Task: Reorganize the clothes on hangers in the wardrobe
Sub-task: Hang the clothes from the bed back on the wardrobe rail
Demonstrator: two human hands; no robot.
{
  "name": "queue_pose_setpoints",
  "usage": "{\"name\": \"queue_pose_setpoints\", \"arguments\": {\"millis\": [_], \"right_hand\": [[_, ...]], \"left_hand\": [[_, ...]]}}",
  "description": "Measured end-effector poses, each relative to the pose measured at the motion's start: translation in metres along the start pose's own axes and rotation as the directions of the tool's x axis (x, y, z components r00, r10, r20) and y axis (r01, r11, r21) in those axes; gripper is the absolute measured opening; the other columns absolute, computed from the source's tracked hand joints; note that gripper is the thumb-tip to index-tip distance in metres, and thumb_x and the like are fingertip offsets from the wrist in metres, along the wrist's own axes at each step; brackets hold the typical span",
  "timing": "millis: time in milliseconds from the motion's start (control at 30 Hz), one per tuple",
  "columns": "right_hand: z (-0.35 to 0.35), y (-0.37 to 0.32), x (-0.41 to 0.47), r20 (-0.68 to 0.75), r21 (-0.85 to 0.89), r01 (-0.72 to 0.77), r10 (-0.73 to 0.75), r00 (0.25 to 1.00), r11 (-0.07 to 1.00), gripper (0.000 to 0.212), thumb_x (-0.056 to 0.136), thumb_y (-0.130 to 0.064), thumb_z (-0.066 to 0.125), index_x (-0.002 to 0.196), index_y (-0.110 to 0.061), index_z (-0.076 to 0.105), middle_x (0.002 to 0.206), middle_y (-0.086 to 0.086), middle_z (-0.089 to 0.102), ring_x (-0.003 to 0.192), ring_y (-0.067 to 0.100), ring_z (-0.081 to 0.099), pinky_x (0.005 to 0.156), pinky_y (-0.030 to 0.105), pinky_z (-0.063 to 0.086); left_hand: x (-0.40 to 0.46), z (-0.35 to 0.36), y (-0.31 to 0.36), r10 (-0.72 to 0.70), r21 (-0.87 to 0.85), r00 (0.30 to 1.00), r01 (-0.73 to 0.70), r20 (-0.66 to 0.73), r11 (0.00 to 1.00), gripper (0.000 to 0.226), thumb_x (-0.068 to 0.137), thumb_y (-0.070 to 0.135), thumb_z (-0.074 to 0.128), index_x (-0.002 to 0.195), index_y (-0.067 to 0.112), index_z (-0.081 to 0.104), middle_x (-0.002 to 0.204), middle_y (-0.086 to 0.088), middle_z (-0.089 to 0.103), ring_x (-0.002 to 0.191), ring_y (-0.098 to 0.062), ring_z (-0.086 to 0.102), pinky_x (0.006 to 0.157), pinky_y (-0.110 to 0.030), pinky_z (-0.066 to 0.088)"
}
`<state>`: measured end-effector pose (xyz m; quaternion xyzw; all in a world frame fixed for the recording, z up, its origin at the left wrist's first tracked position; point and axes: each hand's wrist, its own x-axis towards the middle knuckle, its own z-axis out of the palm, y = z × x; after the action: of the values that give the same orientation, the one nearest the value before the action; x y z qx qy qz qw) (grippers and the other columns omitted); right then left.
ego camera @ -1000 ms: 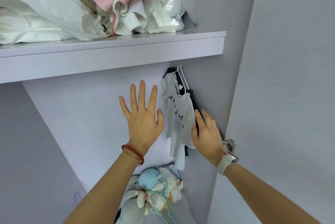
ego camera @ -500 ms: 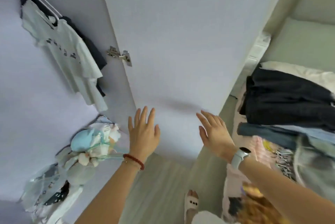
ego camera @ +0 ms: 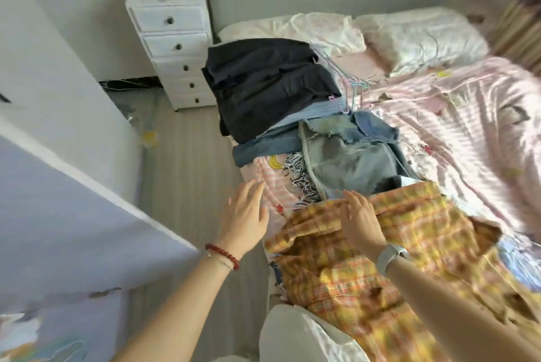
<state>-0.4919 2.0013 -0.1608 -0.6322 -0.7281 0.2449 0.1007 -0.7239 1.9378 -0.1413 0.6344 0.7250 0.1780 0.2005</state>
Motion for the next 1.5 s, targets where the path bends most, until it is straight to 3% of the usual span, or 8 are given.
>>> {"name": "queue_pose_setpoints", "arguments": {"millis": [567, 767, 967, 1100, 1200, 1300, 1367, 1500], "right_hand": [[-0.054, 0.247, 0.243, -0.062, 0.122, -0.632, 0.641, 0.765, 0.765, 0.033, 0.087, -0.001, 0.036, 0.119, 0.007, 0.039, 0.12, 0.027, 0.046, 0.105, 0.039, 0.046, 0.08, 0.041, 0.036], [-0.041, 0.295, 0.267, 0.035, 0.059, -0.764, 0.764, 0.644, 0.642, 0.038, 0.089, -0.006, 0.035, 0.126, 0.004, 0.038, 0.12, 0.026, 0.05, 0.112, 0.039, 0.046, 0.093, 0.049, 0.04], [-0.043, 0.297, 0.269, -0.265, 0.487, -0.557, 0.722, 0.639, 0.672, 0.03, 0.098, -0.018, 0.037, 0.097, 0.006, 0.055, 0.097, 0.022, 0.06, 0.09, 0.035, 0.056, 0.071, 0.035, 0.039], [-0.042, 0.28, 0.25, -0.431, 0.517, -0.372, 0.61, 0.665, 0.771, 0.025, 0.096, -0.012, 0.041, 0.081, 0.004, 0.053, 0.076, 0.023, 0.055, 0.07, 0.03, 0.047, 0.063, 0.037, 0.032], [-0.045, 0.269, 0.234, -0.461, 0.518, -0.285, 0.543, 0.702, 0.807, 0.027, 0.094, -0.015, 0.046, 0.069, -0.005, 0.047, 0.065, 0.014, 0.047, 0.063, 0.024, 0.041, 0.059, 0.032, 0.029], [-0.049, 0.264, 0.222, -0.457, 0.506, -0.247, 0.5, 0.736, 0.826, 0.029, 0.092, -0.02, 0.051, 0.068, -0.004, 0.048, 0.064, 0.01, 0.046, 0.061, 0.022, 0.04, 0.059, 0.03, 0.03], [-0.051, 0.264, 0.216, -0.471, 0.502, -0.228, 0.485, 0.737, 0.834, 0.028, 0.092, -0.018, 0.051, 0.066, -0.009, 0.044, 0.06, 0.004, 0.042, 0.059, 0.02, 0.039, 0.057, 0.028, 0.027], [-0.052, 0.268, 0.213, -0.489, 0.475, -0.253, 0.492, 0.72, 0.843, 0.027, 0.093, -0.013, 0.048, 0.067, -0.012, 0.041, 0.059, -0.006, 0.035, 0.059, 0.018, 0.035, 0.056, 0.025, 0.019]], "left_hand": [[0.273, 0.183, 0.117, 0.196, 0.234, 0.91, -0.294, 0.366, 0.927, 0.054, 0.096, 0.027, 0.035, 0.146, 0.019, 0.016, 0.155, -0.006, 0.005, 0.142, -0.025, 0.004, 0.112, -0.043, 0.015], [0.312, 0.23, 0.137, 0.155, 0.317, 0.857, -0.342, 0.492, 0.885, 0.06, 0.096, 0.032, 0.033, 0.147, 0.023, 0.002, 0.156, -0.002, -0.004, 0.143, -0.022, -0.007, 0.112, -0.055, 0.0], [0.328, 0.236, 0.142, 0.114, 0.329, 0.835, -0.333, 0.539, 0.884, 0.051, 0.096, 0.034, 0.031, 0.144, 0.02, 0.019, 0.147, -0.002, 0.031, 0.134, -0.019, 0.027, 0.111, -0.05, 0.012], [0.353, 0.219, 0.163, 0.294, 0.304, 0.915, -0.373, 0.275, 0.877, 0.036, 0.094, 0.026, 0.04, 0.127, 0.013, 0.046, 0.124, -0.009, 0.05, 0.113, -0.026, 0.044, 0.093, -0.041, 0.03], [0.389, 0.21, 0.194, 0.475, 0.267, 0.869, -0.495, 0.14, 0.827, 0.045, 0.093, 0.022, 0.043, 0.137, 0.01, 0.038, 0.141, -0.016, 0.037, 0.128, -0.032, 0.034, 0.099, -0.049, 0.03], [0.421, 0.209, 0.224, 0.543, 0.357, 0.77, -0.638, 0.335, 0.683, 0.053, 0.098, 0.034, 0.031, 0.146, 0.018, 0.018, 0.156, -0.003, 0.01, 0.142, -0.028, 0.001, 0.11, -0.057, 0.002], [0.434, 0.212, 0.231, 0.514, 0.392, 0.697, -0.711, 0.5, 0.584, 0.048, 0.099, 0.038, 0.024, 0.145, 0.024, 0.021, 0.153, 0.001, 0.02, 0.143, -0.023, 0.005, 0.109, -0.057, -0.008], [0.423, 0.201, 0.236, 0.534, 0.265, 0.68, -0.709, 0.503, 0.653, 0.032, 0.098, 0.038, 0.034, 0.113, 0.021, 0.057, 0.108, -0.003, 0.063, 0.106, -0.026, 0.055, 0.096, -0.038, 0.032]]}}
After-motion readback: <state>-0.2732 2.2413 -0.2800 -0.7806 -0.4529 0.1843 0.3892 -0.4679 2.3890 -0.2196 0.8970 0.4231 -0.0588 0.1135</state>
